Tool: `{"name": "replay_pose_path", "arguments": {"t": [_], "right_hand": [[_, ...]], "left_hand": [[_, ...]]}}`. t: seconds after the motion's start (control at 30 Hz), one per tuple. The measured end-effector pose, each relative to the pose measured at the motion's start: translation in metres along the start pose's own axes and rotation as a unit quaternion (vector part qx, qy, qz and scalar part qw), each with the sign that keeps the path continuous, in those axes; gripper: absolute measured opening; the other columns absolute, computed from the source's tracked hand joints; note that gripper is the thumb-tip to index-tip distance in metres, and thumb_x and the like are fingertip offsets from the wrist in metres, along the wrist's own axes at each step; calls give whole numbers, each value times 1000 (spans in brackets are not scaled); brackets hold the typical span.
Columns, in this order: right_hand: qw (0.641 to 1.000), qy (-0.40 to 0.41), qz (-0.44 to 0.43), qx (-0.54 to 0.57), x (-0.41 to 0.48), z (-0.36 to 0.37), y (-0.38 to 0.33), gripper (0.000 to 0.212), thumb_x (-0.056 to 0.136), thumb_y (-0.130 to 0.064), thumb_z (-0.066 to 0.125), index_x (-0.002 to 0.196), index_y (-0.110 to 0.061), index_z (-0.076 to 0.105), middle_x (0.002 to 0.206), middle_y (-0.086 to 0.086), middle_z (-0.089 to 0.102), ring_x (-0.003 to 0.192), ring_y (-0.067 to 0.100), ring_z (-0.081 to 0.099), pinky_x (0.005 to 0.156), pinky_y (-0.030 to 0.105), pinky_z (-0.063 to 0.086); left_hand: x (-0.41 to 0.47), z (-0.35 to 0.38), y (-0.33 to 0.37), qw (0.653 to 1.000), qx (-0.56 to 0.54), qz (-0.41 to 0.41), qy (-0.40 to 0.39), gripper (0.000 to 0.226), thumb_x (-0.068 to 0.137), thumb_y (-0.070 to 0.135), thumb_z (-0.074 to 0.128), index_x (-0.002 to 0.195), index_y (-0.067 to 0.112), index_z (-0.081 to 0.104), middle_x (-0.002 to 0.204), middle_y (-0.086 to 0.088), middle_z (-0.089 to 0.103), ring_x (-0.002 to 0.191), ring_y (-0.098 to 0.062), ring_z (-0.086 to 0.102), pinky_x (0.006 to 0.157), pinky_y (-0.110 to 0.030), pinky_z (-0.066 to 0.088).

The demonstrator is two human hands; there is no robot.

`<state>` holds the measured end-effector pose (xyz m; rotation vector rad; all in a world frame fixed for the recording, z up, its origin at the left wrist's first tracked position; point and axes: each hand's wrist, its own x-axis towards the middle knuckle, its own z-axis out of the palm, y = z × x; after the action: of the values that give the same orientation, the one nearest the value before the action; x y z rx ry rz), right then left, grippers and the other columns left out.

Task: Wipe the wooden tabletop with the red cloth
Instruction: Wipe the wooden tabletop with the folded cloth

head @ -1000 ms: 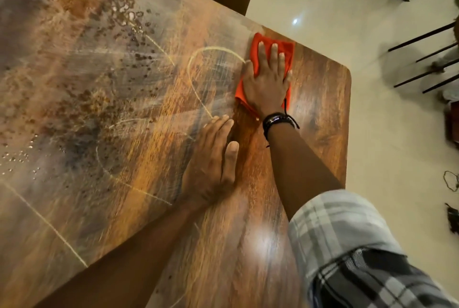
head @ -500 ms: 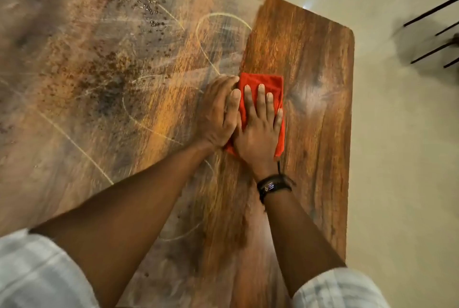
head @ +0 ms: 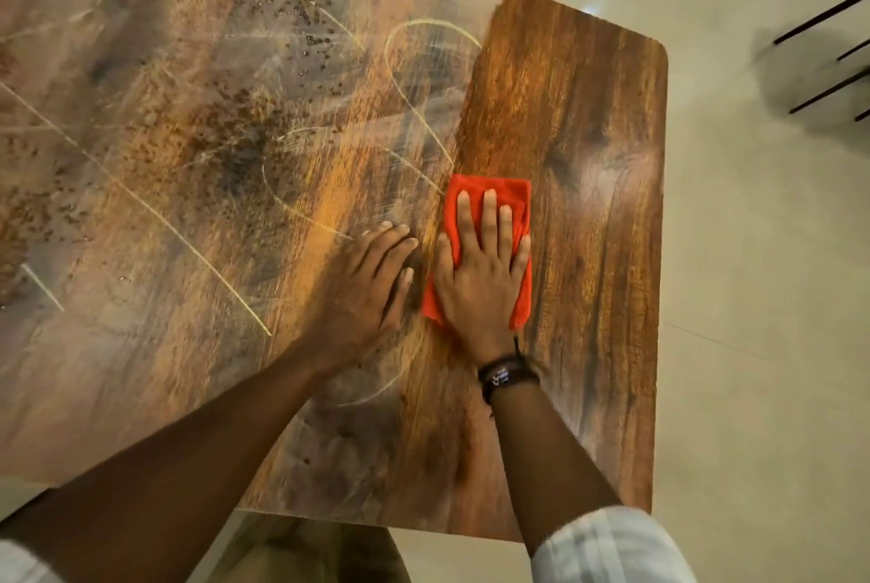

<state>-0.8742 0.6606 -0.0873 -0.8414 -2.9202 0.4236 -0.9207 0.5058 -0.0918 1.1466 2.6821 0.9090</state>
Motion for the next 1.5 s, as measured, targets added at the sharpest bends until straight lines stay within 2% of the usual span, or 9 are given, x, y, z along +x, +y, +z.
{"name": "replay_pose_path", "arguments": {"t": [0.17,0.33,0.5,0.67,0.8,0.9,1.03,1.2,1.5], "right_hand": [[999,-33,36,10,78,1,-8,60,105,-47,32,160,-33,13,169,0,2,156,22,-1,123,53,-5],[999,-42,30,17,71,1,-8,60,105,-46,33,160,-32,11,169,-1,1,156,21,-2,124,50,-5],[1000,-10,-9,20,-18,3,-12,62,101,-52,22,159,-30,20,168,1,11,155,21,6,124,49,0],[999,-29,-21,-1,-152,2,-12,61,103,-48,28,160,-29,17,168,1,9,156,21,3,125,51,2],[998,-34,-37,-24,-223,2,-5,60,103,-48,33,159,-28,23,167,1,17,155,22,11,121,53,13],[998,-31,-38,-33,-214,3,-2,61,103,-49,31,159,-29,22,167,1,17,155,21,9,122,53,11],[999,-27,-16,-15,-157,2,-6,62,103,-52,25,160,-31,14,168,0,7,156,19,-1,124,50,-3],[999,5,34,-1,-88,6,-11,62,101,-51,22,159,-29,21,168,1,13,155,21,7,124,52,1],[1000,-6,22,-5,-182,12,-35,60,104,-49,22,160,-27,19,168,2,9,156,23,4,124,53,3]], "left_hand": [[-2,2,-2,1000,22,-1,-12,48,104,28,30,142,3,47,150,-13,45,146,-25,31,123,-42,19],[-2,1,-2,1000,24,2,-8,47,104,26,31,142,2,46,150,-14,44,146,-26,31,123,-43,19],[-3,-2,1,1000,12,4,28,44,103,20,34,139,-1,48,146,-17,47,142,-29,36,122,-43,23],[-6,-4,3,999,0,-10,35,44,103,21,32,138,0,48,144,-18,48,141,-29,37,123,-38,18],[-7,-6,4,1000,-3,-13,27,43,102,21,33,136,1,49,141,-17,50,138,-30,39,121,-42,23],[-8,-5,4,1000,-6,-14,25,44,102,22,32,135,0,50,140,-17,51,137,-30,40,120,-45,25],[-9,-5,4,1000,-7,-18,21,44,101,23,30,135,2,49,140,-17,50,137,-29,40,119,-47,27],[-8,-5,5,999,-13,-19,28,42,101,20,32,133,0,50,138,-18,51,135,-30,42,117,-49,29],[-9,-5,6,998,-27,-41,30,42,101,20,32,133,-1,50,137,-19,51,134,-31,42,118,-48,28]]}}
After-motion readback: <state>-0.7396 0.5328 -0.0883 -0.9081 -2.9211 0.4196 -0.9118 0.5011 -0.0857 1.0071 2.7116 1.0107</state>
